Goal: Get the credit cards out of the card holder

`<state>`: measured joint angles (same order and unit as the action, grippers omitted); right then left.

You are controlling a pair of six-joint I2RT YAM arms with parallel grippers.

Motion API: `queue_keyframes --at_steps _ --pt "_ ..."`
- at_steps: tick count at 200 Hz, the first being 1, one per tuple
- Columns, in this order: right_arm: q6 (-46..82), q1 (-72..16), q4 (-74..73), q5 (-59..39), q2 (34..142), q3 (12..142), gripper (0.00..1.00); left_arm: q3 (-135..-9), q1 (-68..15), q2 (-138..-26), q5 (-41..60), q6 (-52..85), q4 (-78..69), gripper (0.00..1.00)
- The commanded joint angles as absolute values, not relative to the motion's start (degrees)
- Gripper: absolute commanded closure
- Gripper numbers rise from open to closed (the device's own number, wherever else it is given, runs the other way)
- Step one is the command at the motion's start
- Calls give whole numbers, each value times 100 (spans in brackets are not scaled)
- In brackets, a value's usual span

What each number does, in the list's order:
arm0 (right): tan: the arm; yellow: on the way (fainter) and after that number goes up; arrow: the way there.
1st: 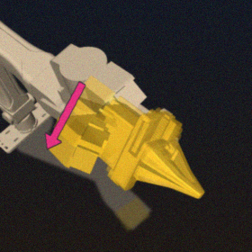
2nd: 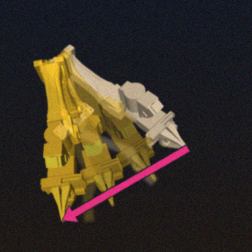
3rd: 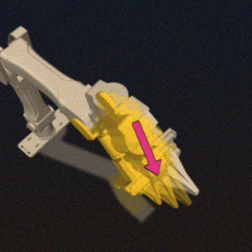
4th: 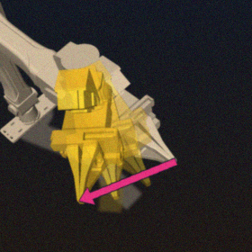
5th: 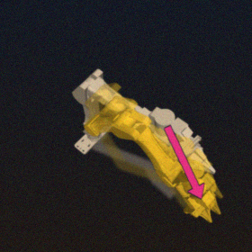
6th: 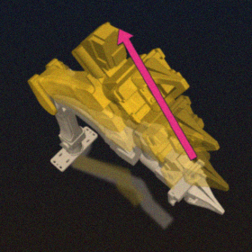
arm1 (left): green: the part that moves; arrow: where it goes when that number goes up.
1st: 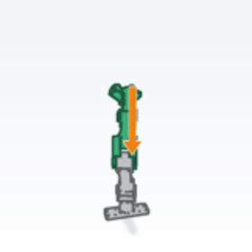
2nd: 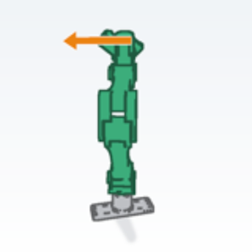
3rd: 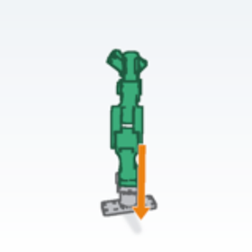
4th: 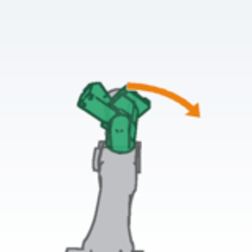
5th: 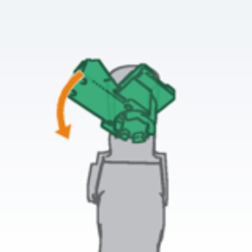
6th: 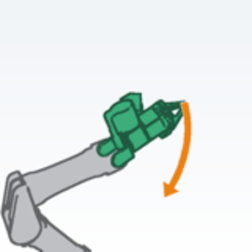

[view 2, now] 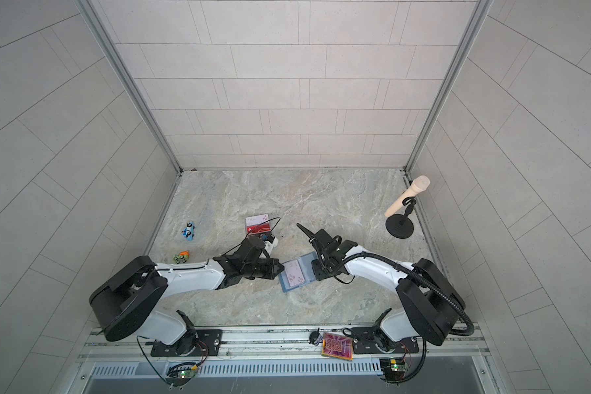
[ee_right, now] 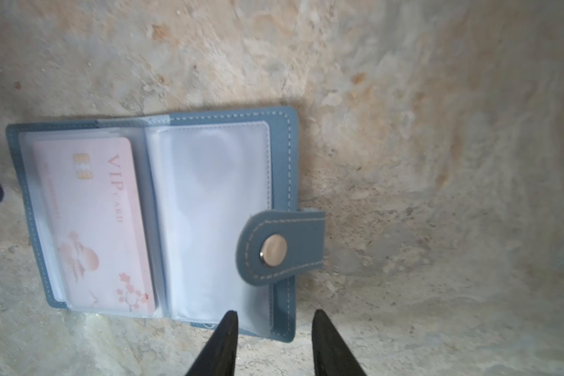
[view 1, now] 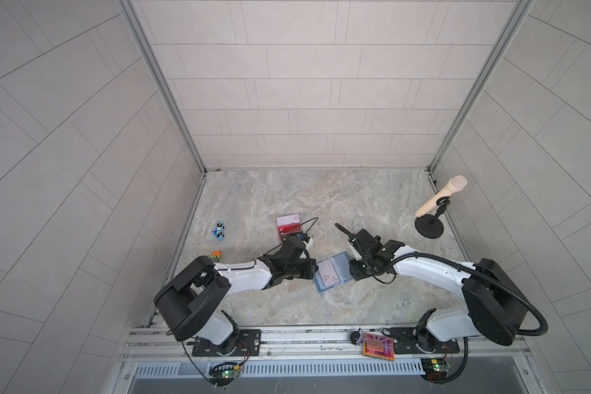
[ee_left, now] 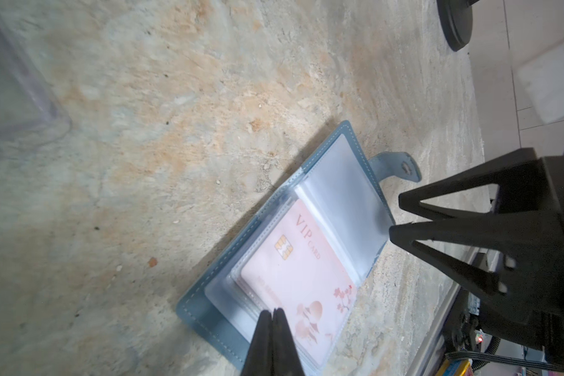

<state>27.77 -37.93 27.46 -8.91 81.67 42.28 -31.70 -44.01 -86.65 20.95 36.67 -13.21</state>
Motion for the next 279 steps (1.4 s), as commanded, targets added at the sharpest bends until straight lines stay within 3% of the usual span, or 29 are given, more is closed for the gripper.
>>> queue_keyframes --at_steps 1,49,118,167,223,279 --pt "3095 -3789 2446 -1162 8284 4029 63 -3163 -4416 -8809 2083 3651 -1378 100" --pt "3608 -3877 1956 -1488 8549 3849 74 -3303 -4408 -8932 2153 3201 -1032 100" --pt "4082 -4676 2212 -1228 8313 3825 76 -3395 -4035 -9009 2132 2873 -856 100" --pt "4187 -4772 2912 -806 7861 4105 77 -3902 -3849 -8935 2216 2397 -64 95" --pt "3764 -4680 3008 -1804 7820 4962 61 -3966 -3845 -8267 2118 2305 657 92" --pt "4161 -4224 1556 -2924 8337 4855 56 -3643 -3847 -8352 1998 2465 382 97"
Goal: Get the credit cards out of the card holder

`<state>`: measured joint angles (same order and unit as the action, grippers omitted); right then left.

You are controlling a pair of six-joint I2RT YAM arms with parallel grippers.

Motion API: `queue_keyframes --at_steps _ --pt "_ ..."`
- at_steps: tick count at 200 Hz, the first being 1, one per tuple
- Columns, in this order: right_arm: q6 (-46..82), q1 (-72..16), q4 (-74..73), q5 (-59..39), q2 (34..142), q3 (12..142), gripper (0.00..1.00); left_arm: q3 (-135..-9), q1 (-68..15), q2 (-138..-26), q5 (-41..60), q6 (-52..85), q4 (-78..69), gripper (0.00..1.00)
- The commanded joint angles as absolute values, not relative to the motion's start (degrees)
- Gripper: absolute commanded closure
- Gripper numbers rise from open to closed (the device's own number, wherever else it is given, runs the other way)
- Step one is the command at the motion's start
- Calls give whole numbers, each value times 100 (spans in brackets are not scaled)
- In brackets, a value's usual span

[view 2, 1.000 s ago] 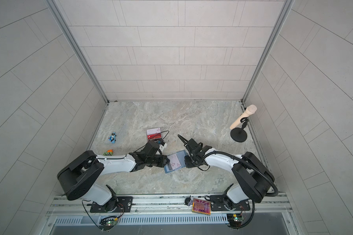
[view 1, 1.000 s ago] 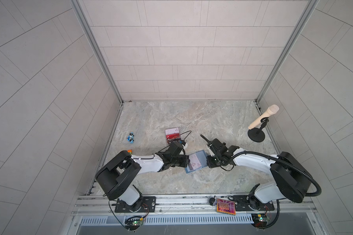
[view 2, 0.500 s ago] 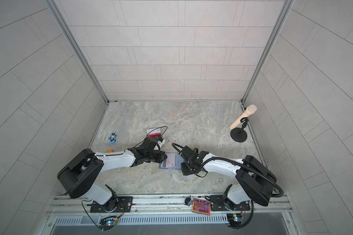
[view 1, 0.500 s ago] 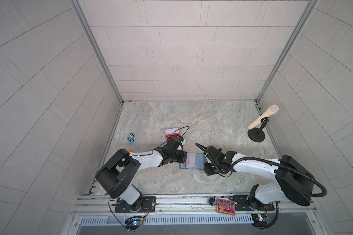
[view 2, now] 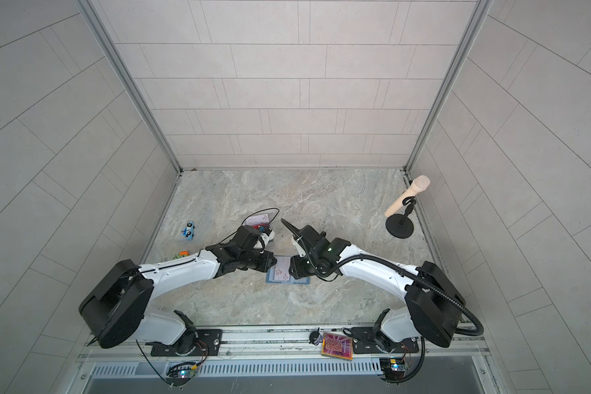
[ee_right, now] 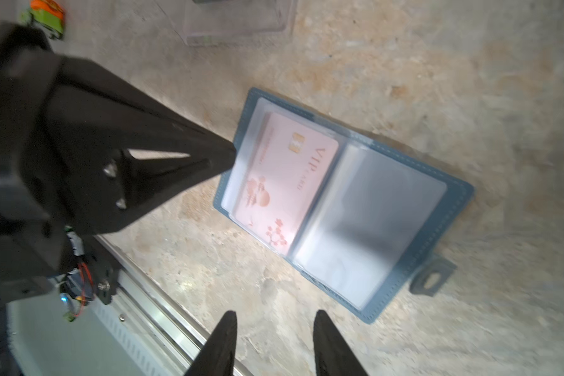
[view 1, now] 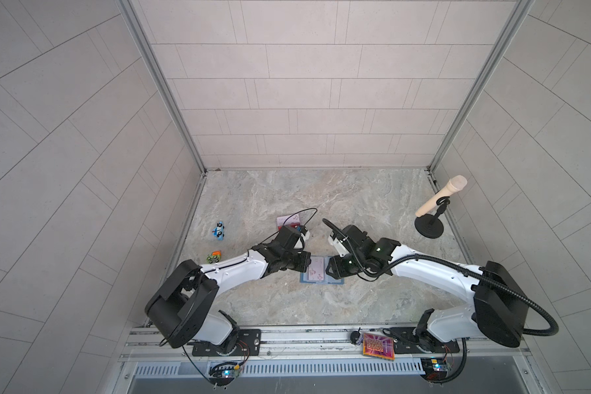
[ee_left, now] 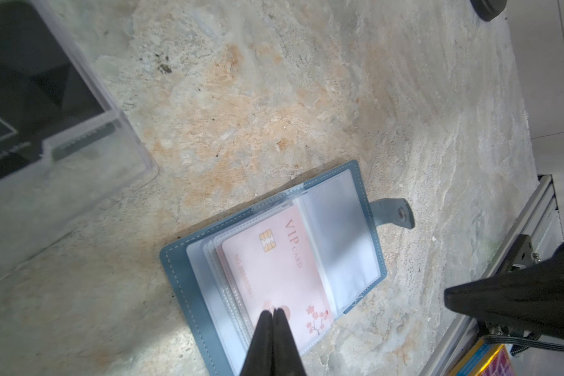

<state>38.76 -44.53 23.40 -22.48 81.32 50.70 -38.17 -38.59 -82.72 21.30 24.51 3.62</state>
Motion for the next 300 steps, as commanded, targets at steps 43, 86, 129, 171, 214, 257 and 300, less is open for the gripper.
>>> queue_keyframes --at_steps 43,86,129,171,214,257,300 --pt "4271 -4069 1092 -3144 8726 4705 58 -3541 -3850 -8541 1949 2557 163 99" --pt "4508 -3984 596 -3249 9226 4588 65 -3415 -3854 -8605 1907 2612 52 99" --pt "4619 -3939 317 -3331 9498 4570 68 -3287 -3849 -8587 1874 2616 62 99" --pt "4708 -3913 85 -3481 9602 4487 72 -3156 -3850 -8561 1882 2637 9 99" --pt "4823 -3877 -167 -3616 9565 4421 74 -3124 -3850 -8552 1883 2630 18 99" --pt "4947 -3837 -527 -3858 9517 4340 75 -3123 -3848 -8559 1884 2628 53 99" --pt "4896 -3780 -693 -3950 9413 4230 75 -3104 -3850 -8600 1890 2677 0 98"
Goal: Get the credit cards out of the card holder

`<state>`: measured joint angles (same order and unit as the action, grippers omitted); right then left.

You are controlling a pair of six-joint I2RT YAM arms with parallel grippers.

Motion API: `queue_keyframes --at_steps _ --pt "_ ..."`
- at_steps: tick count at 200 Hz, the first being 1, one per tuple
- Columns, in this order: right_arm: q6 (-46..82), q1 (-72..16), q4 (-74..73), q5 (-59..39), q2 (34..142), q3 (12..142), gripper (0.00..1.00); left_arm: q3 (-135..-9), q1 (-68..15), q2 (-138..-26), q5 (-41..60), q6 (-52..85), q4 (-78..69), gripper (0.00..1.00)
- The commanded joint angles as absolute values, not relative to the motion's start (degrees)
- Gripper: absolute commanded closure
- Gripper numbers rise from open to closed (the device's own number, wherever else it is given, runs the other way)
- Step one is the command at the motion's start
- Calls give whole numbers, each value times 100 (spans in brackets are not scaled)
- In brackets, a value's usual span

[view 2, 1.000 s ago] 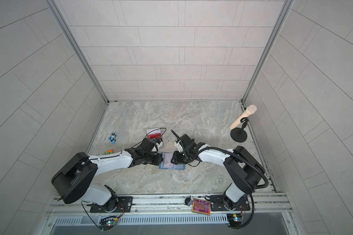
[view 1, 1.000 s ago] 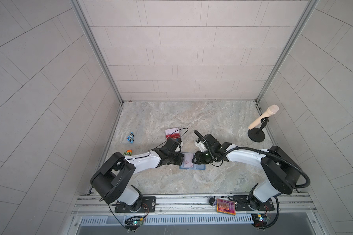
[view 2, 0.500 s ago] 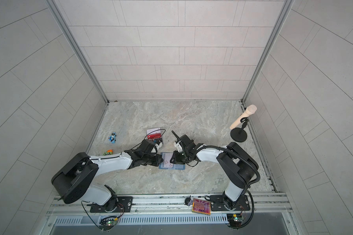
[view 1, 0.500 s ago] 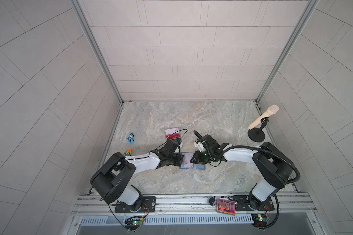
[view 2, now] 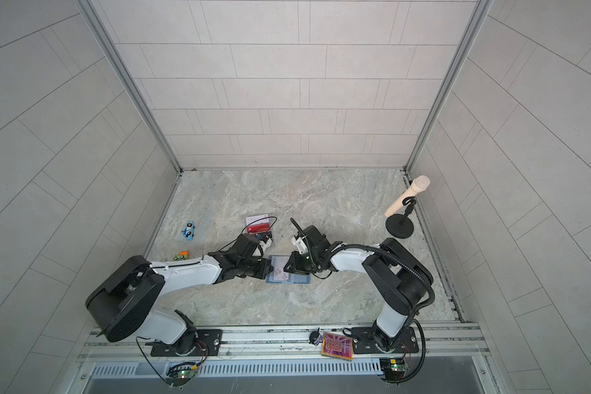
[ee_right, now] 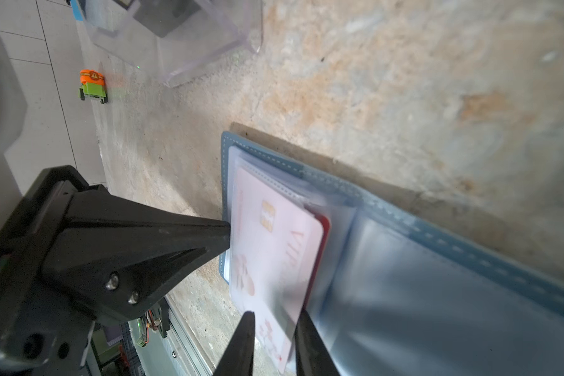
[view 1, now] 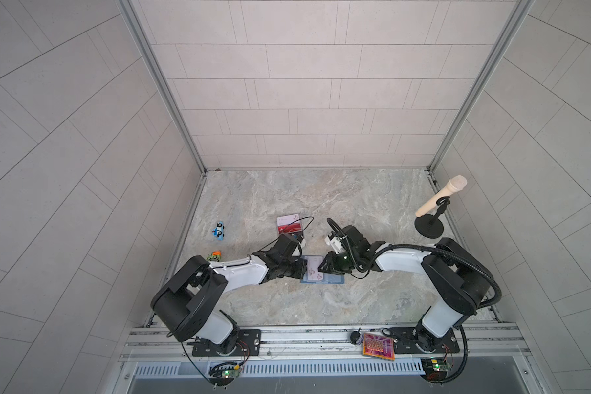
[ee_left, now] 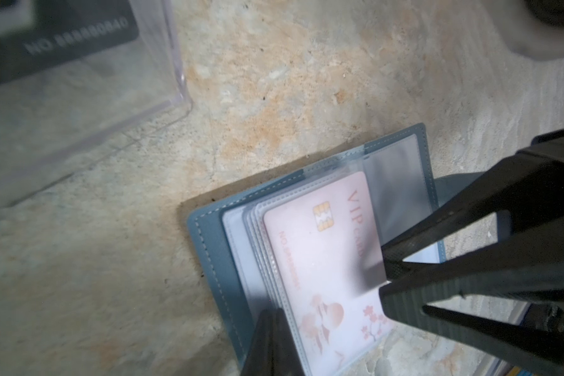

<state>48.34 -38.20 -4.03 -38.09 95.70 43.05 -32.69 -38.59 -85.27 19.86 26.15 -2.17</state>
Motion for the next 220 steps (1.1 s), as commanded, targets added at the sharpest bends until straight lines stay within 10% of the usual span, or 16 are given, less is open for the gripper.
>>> queue_keyframes --at_steps 1,220 --pt "4896 -3784 -698 -3952 9413 4229 75 -3108 -3850 -8598 1894 2679 0 99" --pt "5132 -3773 -1656 -4377 10035 4219 75 -3085 -3894 -8483 1813 2728 51 98"
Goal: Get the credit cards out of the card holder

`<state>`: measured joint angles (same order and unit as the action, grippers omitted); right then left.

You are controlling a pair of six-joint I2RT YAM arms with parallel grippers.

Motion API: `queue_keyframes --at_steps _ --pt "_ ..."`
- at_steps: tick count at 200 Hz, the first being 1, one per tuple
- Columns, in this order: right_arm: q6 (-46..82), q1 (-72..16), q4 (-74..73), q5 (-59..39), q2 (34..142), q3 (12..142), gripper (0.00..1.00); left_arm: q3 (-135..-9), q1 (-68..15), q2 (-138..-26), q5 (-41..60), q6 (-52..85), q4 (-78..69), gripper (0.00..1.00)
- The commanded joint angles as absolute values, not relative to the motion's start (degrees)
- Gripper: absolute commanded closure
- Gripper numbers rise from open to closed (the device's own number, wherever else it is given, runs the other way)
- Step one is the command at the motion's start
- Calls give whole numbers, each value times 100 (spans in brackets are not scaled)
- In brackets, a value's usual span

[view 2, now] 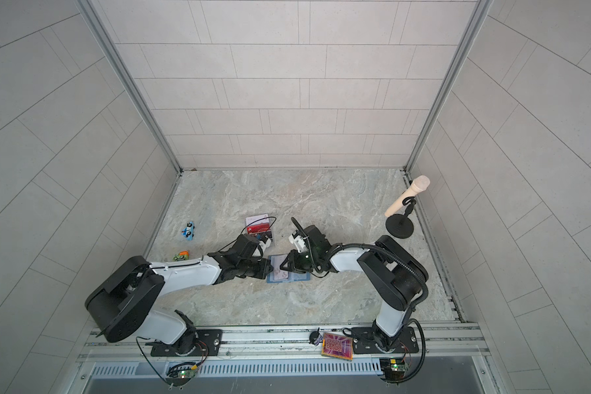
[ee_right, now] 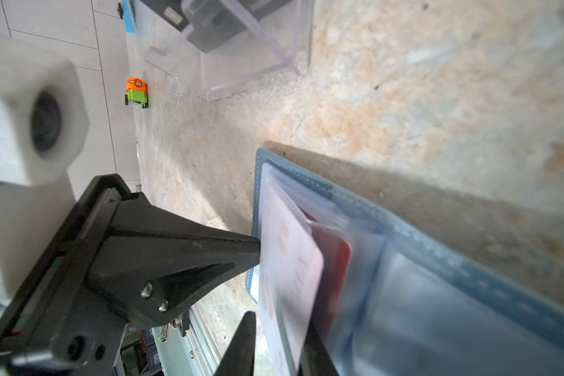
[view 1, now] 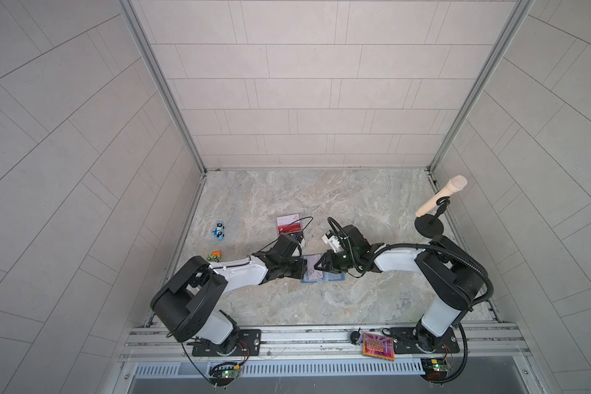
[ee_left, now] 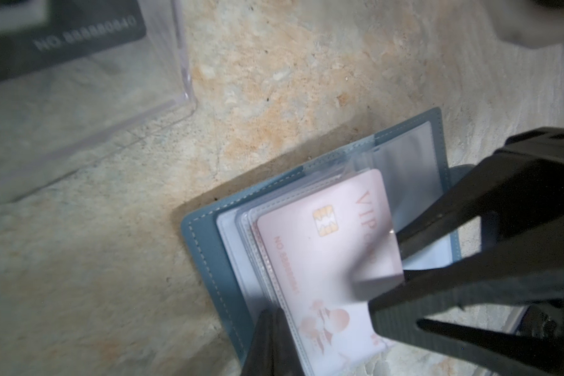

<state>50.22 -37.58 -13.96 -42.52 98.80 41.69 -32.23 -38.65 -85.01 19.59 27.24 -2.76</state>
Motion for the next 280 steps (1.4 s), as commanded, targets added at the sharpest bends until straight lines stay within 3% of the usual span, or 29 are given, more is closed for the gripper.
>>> queue_keyframes --at_steps 1,86,280 --pt "5132 -3772 -1659 -4377 10040 4223 75 -3085 -3894 -8478 1812 2726 56 97" --pt "5441 -3773 -2385 -4665 10430 4164 72 -3109 -3905 -8436 1764 2743 141 97" --pt "5766 -3393 -3470 -5080 10141 3584 79 -3105 -3920 -8335 1586 2658 448 96"
